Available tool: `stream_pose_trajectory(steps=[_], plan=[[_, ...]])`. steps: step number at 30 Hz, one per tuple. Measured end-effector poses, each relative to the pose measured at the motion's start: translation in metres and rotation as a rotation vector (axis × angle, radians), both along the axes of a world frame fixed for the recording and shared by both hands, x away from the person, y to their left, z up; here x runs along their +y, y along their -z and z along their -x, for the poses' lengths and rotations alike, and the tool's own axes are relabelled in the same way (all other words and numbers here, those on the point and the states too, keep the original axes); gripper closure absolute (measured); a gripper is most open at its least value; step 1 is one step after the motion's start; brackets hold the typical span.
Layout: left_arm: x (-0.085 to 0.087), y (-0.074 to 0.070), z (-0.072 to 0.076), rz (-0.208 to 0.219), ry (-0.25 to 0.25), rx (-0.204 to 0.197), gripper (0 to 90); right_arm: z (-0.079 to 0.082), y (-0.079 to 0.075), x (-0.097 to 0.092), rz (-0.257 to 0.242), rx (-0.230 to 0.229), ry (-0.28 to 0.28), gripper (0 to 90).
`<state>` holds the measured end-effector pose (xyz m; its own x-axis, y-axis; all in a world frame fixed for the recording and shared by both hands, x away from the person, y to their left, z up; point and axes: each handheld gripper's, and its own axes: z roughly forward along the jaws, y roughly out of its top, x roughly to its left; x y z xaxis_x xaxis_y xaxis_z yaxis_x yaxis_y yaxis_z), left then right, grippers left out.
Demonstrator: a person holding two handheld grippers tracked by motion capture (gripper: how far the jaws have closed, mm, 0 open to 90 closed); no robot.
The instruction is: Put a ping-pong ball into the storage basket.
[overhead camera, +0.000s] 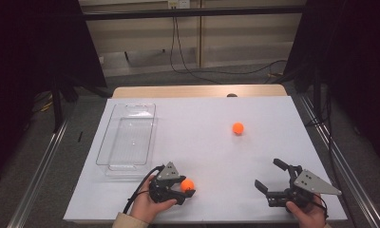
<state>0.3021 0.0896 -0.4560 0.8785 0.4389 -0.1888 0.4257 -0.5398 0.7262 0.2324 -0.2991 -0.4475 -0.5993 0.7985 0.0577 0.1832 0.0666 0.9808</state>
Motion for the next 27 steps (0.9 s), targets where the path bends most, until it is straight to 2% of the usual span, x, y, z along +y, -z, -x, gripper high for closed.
stream_pose_trajectory(steps=[11, 20, 27], plan=[[-0.0018, 0.0002, 0.0009, 0.002, -0.004, -0.001, 43.8, 0.0000, 0.0002, 0.0004, 0.002, 0.000, -0.003, 1.7], [-0.0027, -0.0007, 0.0015, -0.012, 0.003, -0.009, 49.0, 0.0002, -0.0001, -0.0001, 0.001, 0.000, -0.004, 1.8], [-0.0024, -0.0014, 0.0017, -0.011, 0.008, 0.006, 50.6, 0.0002, 0.0000, 0.0002, 0.003, -0.003, -0.005, 1.8]])
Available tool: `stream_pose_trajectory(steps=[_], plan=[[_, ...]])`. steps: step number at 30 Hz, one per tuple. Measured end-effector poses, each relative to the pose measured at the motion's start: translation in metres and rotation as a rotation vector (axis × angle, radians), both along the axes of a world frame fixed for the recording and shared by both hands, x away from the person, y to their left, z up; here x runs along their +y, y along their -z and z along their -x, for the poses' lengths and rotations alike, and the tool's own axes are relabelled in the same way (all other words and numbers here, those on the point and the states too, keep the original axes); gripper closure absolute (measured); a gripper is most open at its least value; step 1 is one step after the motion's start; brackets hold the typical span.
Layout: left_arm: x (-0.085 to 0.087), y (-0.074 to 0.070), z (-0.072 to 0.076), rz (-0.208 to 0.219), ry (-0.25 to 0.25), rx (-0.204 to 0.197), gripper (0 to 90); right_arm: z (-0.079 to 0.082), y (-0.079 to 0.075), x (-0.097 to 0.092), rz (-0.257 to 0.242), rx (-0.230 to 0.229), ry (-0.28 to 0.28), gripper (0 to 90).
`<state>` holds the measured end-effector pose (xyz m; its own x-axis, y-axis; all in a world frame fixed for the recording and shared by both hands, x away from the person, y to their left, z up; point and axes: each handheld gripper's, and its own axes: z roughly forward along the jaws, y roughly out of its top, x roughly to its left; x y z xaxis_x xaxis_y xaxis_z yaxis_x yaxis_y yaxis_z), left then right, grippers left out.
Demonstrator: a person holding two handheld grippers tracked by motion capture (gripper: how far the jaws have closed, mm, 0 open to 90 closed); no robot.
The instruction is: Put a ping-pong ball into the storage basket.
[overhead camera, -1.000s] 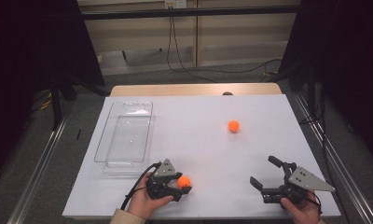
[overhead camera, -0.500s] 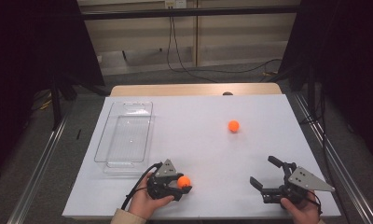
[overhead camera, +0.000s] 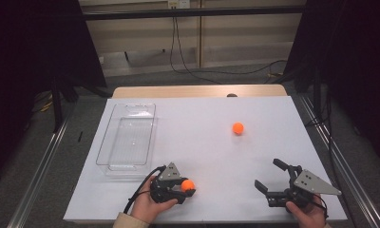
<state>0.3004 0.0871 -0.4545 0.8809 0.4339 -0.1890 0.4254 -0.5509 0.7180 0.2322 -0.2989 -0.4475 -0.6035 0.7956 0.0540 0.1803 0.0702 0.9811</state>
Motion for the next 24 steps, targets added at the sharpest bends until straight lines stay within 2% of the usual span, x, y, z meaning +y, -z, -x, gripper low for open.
stream_pose_trajectory(steps=[7, 24], plan=[[0.0007, -0.0019, 0.0006, 0.022, -0.007, 0.007, 50.8, 0.0003, -0.0002, -0.0002, -0.003, 0.000, 0.002, 1.8], [0.0038, -0.0085, 0.0000, 0.057, -0.035, -0.009, 50.9, 0.0006, -0.0006, -0.0005, -0.003, -0.003, 0.004, 1.8]])
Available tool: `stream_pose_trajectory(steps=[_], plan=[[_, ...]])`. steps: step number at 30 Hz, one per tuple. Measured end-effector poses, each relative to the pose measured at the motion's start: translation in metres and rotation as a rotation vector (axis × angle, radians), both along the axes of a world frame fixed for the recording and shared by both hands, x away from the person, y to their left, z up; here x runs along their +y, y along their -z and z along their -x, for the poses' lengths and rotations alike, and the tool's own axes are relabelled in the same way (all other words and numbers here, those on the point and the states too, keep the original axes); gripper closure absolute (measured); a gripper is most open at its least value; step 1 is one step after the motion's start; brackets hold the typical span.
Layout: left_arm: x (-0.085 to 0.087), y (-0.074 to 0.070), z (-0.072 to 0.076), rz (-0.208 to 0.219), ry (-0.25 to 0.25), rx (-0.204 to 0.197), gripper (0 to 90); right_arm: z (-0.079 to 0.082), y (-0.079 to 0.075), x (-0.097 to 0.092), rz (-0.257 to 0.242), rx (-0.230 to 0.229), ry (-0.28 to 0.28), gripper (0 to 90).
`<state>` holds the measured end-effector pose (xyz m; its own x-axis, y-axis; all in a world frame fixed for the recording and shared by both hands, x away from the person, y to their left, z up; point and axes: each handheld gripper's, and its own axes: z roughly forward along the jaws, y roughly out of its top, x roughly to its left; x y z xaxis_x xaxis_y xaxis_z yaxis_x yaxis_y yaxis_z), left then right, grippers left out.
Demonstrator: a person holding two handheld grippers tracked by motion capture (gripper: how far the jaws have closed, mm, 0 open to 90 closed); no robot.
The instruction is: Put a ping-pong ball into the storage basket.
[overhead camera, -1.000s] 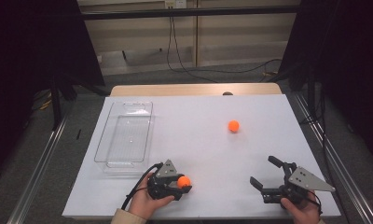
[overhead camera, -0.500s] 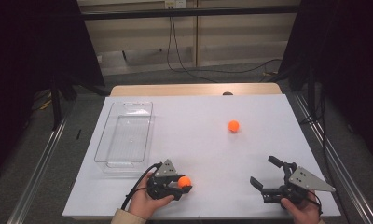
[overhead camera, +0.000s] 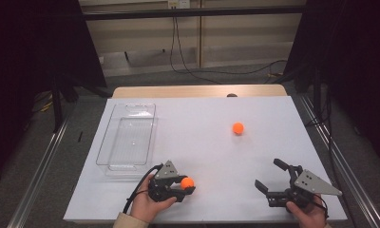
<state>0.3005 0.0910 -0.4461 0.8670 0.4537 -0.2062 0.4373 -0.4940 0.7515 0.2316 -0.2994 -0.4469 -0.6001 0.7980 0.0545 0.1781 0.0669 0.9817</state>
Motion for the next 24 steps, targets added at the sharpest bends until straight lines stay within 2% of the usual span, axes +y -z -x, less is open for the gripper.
stream_pose_trajectory(steps=[24], plan=[[0.002, -0.017, -0.009, 0.031, -0.062, -0.003, 50.9, 0.001, -0.001, 0.000, 0.002, -0.002, -0.006, 1.8]])
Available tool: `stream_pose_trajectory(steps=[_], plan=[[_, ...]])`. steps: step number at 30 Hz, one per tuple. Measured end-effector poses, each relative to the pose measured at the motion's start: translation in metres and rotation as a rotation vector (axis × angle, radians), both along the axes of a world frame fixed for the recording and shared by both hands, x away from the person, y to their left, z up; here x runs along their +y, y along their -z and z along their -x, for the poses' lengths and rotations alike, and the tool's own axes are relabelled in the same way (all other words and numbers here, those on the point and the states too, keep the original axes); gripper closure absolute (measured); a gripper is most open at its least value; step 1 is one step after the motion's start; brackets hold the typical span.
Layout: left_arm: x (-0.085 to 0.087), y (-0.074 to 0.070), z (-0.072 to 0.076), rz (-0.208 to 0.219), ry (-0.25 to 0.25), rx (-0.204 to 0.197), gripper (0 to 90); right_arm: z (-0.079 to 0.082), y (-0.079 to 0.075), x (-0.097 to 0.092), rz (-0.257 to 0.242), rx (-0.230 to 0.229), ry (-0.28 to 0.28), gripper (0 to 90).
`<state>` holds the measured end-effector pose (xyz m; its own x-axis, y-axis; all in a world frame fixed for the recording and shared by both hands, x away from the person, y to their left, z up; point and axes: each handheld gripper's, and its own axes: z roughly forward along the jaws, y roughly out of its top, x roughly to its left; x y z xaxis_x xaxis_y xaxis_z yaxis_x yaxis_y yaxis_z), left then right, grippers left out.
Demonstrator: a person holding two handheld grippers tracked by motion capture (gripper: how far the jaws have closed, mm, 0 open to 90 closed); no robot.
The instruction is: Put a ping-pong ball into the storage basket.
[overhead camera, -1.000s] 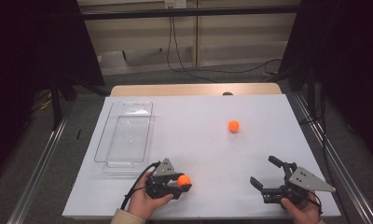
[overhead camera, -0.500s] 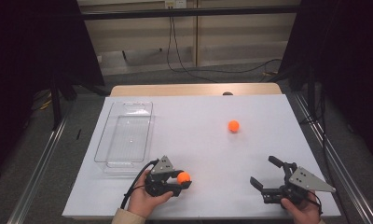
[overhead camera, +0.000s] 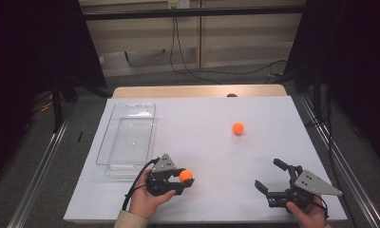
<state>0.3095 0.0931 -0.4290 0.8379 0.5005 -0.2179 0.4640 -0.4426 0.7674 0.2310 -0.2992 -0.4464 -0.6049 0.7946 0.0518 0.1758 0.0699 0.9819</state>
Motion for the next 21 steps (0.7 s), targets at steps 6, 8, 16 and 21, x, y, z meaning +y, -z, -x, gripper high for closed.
stream_pose_trajectory(steps=[6, 8, 16, 21], plan=[[-0.002, -0.003, -0.003, -0.011, -0.010, -0.001, 50.9, 0.000, 0.000, 0.000, -0.001, 0.000, 0.001, 1.8], [-0.003, -0.003, -0.004, -0.012, -0.013, 0.002, 51.0, 0.000, 0.000, 0.000, -0.002, 0.001, 0.000, 1.7], [-0.003, -0.005, -0.008, -0.016, -0.022, 0.008, 51.0, 0.000, 0.000, -0.002, -0.006, 0.000, 0.004, 1.7], [-0.002, -0.010, -0.011, -0.013, -0.034, 0.001, 51.0, 0.000, 0.000, -0.001, -0.004, 0.000, 0.003, 1.7]])
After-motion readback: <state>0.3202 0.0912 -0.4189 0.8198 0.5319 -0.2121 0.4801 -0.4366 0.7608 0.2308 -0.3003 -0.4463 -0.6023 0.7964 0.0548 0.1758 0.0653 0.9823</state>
